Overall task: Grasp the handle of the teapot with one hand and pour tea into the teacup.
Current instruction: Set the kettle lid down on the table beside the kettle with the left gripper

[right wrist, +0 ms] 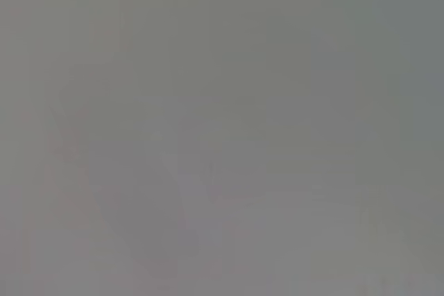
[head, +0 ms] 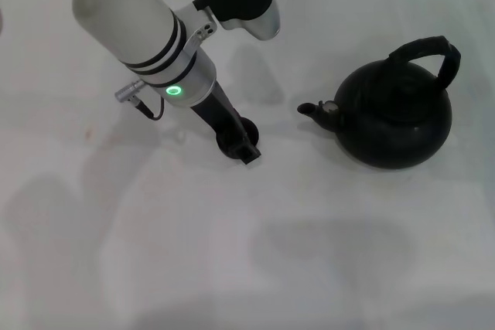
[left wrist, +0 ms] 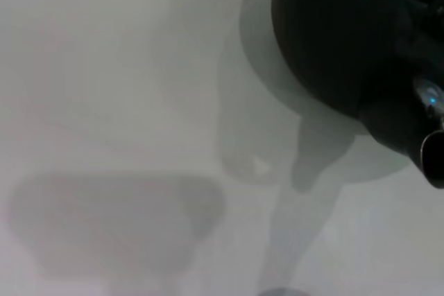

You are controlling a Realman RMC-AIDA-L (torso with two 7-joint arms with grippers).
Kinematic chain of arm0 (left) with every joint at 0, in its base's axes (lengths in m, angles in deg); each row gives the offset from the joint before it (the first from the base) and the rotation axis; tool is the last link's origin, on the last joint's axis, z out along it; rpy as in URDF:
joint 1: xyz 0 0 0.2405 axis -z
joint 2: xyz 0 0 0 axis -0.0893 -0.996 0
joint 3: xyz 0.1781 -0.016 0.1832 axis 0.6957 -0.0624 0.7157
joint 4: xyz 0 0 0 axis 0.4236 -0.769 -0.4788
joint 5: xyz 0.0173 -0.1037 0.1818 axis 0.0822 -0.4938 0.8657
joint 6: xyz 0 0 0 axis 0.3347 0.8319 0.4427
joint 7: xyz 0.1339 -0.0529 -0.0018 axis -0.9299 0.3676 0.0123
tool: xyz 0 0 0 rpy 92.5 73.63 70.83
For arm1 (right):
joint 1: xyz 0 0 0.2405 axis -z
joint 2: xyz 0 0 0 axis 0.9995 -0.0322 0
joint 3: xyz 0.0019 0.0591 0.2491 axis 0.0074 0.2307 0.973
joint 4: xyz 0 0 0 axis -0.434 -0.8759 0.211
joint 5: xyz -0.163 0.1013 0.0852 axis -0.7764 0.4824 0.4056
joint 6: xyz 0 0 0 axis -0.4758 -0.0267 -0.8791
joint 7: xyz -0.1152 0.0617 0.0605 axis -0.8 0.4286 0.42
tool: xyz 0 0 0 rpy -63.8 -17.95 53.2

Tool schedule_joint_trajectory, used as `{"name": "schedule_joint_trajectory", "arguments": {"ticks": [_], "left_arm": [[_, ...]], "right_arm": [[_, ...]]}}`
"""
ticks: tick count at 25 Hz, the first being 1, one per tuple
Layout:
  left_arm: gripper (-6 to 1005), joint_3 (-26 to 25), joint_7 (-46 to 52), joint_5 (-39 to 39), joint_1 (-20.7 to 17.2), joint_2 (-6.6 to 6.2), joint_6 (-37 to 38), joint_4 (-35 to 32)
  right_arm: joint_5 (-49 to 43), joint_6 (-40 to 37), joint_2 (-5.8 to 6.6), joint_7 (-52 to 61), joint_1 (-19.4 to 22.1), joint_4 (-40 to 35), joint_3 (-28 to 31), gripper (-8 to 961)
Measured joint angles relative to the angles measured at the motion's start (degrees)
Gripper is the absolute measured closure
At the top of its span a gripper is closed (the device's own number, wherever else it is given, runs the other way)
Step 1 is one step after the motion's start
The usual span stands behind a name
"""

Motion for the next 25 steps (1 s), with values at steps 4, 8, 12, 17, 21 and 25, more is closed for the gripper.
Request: {"name": "schedule_joint_trajectory", "arguments": {"ticks": [4,8,12,17,21,25], "left_arm": [[285,0.0,-0.1,-0.2,0.0,0.0,-0.3,-0.3],[280,0.7,-0.1,-0.2,0.3,0.0,-0.5,-0.3],[275,1.3,0.1,-0.3,0.5,0.0,-0.8,-0.4],[272,1.3,0.6,-0.5,0.5,0.0,-0.9,-0.4],[272,1.2,1.5,-0.6,0.5,0.0,-0.6,-1.3],[272,1.4,1.9,-0.3,0.4,0.0,-0.6,-3.0]], "right_arm": [[0.0,0.0,0.0,-0.3,-0.1,0.0,-0.2,80],[0.0,0.0,0.0,-0.2,-0.4,0.0,-0.1,82],[-0.1,0.0,0.07,-0.3,-0.4,0.0,-0.2,82],[-0.2,0.1,0.09,-0.6,-0.4,0.1,-0.4,81],[0.0,0.1,0.09,-0.6,-0.3,0.3,-0.2,81],[0.0,0.1,0.09,-0.6,-0.3,0.4,0.0,82]]}}
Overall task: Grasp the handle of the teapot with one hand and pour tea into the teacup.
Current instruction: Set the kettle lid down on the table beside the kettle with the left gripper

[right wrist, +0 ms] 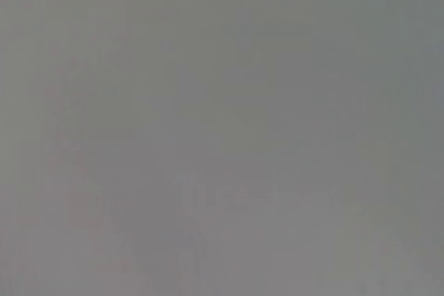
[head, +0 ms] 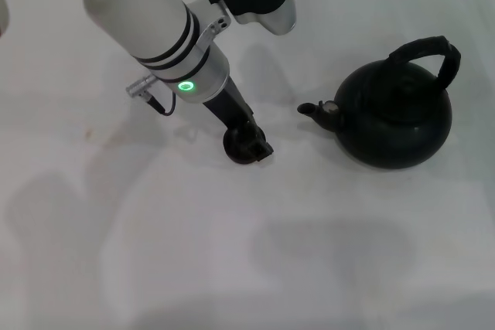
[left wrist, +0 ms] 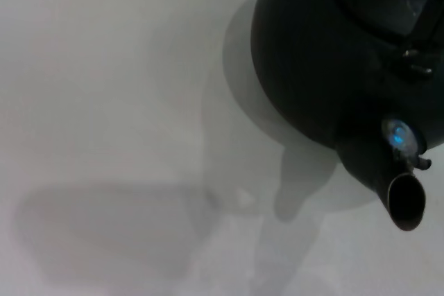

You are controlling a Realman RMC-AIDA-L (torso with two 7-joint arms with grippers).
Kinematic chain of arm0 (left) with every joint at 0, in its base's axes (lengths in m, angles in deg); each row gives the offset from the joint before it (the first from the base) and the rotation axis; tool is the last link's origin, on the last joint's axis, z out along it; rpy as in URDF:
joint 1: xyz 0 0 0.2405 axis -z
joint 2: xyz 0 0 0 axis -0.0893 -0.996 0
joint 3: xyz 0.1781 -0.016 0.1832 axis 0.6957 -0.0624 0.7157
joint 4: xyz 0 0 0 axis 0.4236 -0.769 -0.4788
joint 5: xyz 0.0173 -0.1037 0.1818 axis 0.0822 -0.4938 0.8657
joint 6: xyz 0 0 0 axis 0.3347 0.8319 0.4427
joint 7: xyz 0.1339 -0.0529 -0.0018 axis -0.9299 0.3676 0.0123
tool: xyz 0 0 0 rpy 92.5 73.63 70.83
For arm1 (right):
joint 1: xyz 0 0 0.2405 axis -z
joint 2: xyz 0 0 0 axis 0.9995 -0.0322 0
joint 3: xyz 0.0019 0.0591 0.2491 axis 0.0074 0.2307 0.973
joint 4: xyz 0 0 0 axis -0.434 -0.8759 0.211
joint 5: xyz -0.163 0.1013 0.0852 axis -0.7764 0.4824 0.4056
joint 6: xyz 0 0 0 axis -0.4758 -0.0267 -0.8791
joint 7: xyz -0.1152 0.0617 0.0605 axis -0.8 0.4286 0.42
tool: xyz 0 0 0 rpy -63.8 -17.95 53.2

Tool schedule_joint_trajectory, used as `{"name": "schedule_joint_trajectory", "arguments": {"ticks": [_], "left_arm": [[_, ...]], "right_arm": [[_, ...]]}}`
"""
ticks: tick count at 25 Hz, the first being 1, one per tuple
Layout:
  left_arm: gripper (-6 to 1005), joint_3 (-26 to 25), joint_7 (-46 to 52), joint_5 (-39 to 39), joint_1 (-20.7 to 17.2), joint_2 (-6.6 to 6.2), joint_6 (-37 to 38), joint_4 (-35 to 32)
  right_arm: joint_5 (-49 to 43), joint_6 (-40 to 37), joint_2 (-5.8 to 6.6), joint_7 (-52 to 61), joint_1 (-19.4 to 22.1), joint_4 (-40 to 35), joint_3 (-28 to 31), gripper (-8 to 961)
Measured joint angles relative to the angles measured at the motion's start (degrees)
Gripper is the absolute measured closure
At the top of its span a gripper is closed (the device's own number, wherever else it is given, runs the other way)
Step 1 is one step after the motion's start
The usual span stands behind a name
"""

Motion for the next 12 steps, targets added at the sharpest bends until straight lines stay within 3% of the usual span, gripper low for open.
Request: {"name": "schedule_joint_trajectory", "arguments": {"ticks": [12], "left_arm": [[271,-0.3,0.3,0.3,-0.5,-0.09,-0.4,-5.1]], "right_arm": [[0.0,0.0,0.0,0.1,0.1,0.2,0.0,81]]}}
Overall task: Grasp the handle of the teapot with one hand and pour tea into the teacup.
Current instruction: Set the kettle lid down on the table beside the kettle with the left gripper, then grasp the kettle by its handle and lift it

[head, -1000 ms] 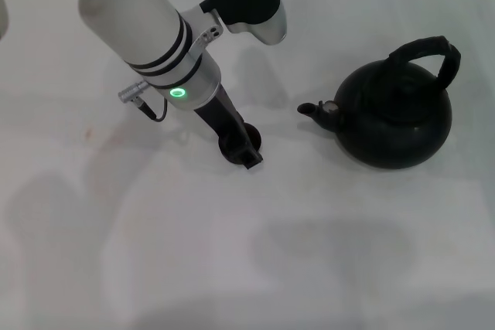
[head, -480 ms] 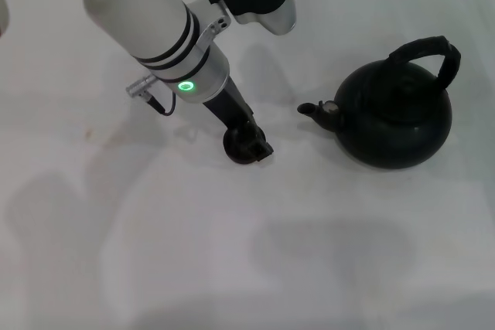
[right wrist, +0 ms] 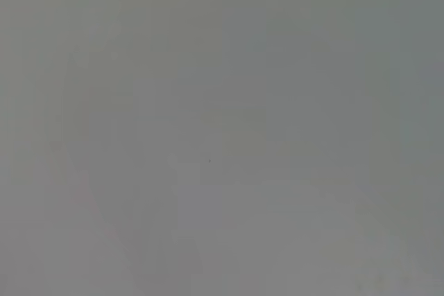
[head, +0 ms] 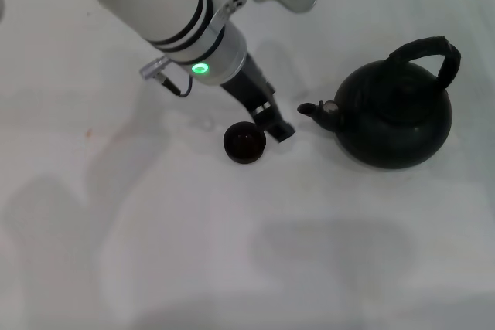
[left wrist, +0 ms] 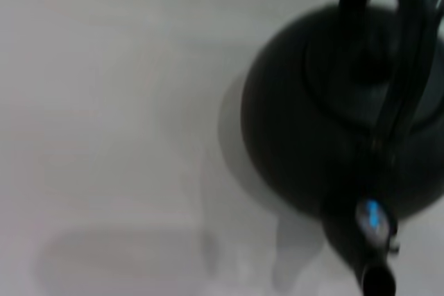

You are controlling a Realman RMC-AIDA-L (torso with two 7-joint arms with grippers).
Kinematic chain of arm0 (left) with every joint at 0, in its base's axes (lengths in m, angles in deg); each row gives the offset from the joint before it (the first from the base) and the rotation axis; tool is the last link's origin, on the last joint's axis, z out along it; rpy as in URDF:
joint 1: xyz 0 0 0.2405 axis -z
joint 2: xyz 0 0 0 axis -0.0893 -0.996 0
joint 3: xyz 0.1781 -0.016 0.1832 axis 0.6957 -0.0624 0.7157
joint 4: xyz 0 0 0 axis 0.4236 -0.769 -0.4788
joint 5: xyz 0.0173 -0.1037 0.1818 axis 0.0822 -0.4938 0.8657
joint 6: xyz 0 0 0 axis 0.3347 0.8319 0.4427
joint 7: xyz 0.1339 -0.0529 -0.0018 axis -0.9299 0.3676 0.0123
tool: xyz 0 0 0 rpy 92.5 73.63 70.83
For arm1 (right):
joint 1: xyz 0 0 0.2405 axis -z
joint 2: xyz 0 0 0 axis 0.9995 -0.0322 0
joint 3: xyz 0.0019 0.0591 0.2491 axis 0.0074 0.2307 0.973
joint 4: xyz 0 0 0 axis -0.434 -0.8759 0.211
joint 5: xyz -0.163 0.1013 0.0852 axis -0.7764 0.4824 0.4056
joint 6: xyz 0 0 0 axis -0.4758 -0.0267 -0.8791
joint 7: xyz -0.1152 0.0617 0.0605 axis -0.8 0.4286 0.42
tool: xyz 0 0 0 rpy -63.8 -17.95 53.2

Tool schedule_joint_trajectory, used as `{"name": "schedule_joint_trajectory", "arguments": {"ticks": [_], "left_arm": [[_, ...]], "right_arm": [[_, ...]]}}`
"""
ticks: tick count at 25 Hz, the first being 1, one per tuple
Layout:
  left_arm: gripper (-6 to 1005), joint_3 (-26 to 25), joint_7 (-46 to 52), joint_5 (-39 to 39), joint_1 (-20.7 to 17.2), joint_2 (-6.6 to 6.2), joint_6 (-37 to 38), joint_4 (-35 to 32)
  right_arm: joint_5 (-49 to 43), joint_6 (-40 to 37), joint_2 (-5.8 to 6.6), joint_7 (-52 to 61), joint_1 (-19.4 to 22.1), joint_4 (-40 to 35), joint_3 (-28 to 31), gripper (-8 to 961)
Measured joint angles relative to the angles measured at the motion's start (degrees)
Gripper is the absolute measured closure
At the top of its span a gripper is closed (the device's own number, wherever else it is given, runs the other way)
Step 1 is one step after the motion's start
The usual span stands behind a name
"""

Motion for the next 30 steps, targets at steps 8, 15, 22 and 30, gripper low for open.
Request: {"name": "schedule_joint_trajectory", "arguments": {"ticks": [8,15,22,30], "left_arm": [[272,-1.0,-1.7,-2.7,-0.6,-0.08,0.2,-4.7],[268,-4.7,-5.8,-6.6,-3.3,-0.06,0.6,-7.8],[263,-16.2,-14.6,-16.8,-9.2,-0.09,1.9,-8.6],[267,-25.5,-35.7,-43.1,-18.6,-0.12,11.2,0.4]], "right_arm": [[0.0,0.0,0.0,0.3,0.0,-0.3,0.0,82],[0.0,-0.1,0.0,0.3,0.0,-0.4,0.0,82],[0.2,0.0,0.05,0.1,-0.1,-0.5,0.0,81],[0.0,-0.3,0.17,0.4,-0.2,-0.9,-0.2,82]]}}
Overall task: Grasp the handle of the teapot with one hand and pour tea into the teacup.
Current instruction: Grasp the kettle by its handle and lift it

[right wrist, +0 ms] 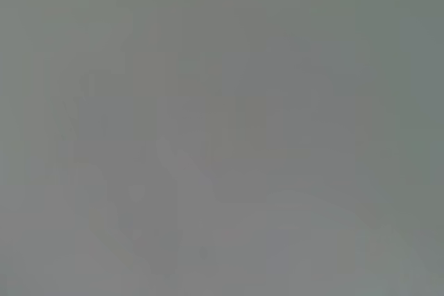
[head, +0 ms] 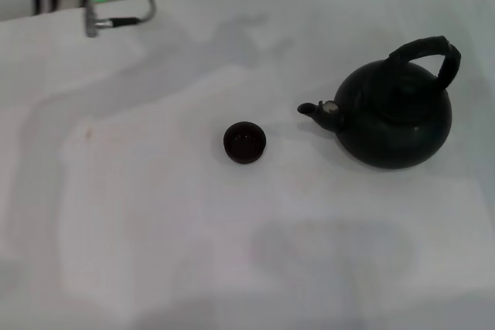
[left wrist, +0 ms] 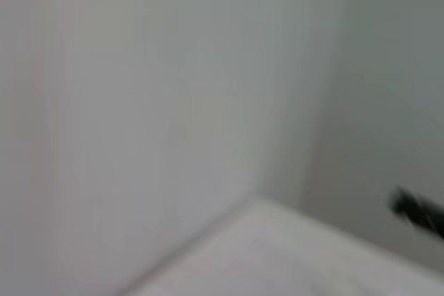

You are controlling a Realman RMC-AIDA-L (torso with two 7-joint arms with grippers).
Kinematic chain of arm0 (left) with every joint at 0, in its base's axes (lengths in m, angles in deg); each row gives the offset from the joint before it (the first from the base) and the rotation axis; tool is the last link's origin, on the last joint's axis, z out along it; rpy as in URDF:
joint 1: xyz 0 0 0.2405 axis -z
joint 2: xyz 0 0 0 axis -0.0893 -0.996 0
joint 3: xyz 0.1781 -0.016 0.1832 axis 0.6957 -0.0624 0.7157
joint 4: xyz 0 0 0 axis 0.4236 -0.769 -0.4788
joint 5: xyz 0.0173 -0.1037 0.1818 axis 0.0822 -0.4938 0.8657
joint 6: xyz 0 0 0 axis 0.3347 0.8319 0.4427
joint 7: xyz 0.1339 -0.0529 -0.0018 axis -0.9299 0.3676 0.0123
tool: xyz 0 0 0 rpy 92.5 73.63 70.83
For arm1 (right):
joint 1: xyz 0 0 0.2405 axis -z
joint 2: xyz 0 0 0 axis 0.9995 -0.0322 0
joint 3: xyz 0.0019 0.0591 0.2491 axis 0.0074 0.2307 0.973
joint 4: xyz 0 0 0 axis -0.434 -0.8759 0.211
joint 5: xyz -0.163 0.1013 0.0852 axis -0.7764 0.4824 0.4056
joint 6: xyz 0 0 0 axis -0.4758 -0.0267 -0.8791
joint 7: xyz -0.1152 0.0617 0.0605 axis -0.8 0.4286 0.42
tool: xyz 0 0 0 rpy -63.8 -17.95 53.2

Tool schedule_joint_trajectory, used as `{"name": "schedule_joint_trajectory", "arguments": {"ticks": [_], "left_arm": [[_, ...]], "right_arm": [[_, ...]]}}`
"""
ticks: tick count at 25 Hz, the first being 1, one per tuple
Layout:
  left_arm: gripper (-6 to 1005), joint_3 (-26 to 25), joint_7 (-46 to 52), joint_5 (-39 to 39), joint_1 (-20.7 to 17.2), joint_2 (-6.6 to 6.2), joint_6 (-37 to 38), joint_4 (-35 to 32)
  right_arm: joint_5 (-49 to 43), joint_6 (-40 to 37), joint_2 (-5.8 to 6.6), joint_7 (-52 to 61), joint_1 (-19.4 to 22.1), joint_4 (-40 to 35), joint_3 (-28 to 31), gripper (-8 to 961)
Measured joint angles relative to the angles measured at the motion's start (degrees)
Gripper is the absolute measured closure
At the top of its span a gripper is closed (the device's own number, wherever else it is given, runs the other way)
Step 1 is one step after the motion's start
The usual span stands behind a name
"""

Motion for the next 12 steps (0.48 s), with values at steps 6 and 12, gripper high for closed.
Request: {"name": "schedule_joint_trajectory", "arguments": {"ticks": [6,12], "left_arm": [[270,-8.3,-17.6,-22.0,-1.4,-0.09,0.4,16.2],[273,-10.0,-40.0,-44.7,-4.3,0.23,-0.3,27.2]], "right_arm": [[0.3,0.7,0.19,4.4,-0.6,-0.2,0.6,82],[-0.4,1.3,1.45,10.3,-1.1,-0.2,0.5,82]]}}
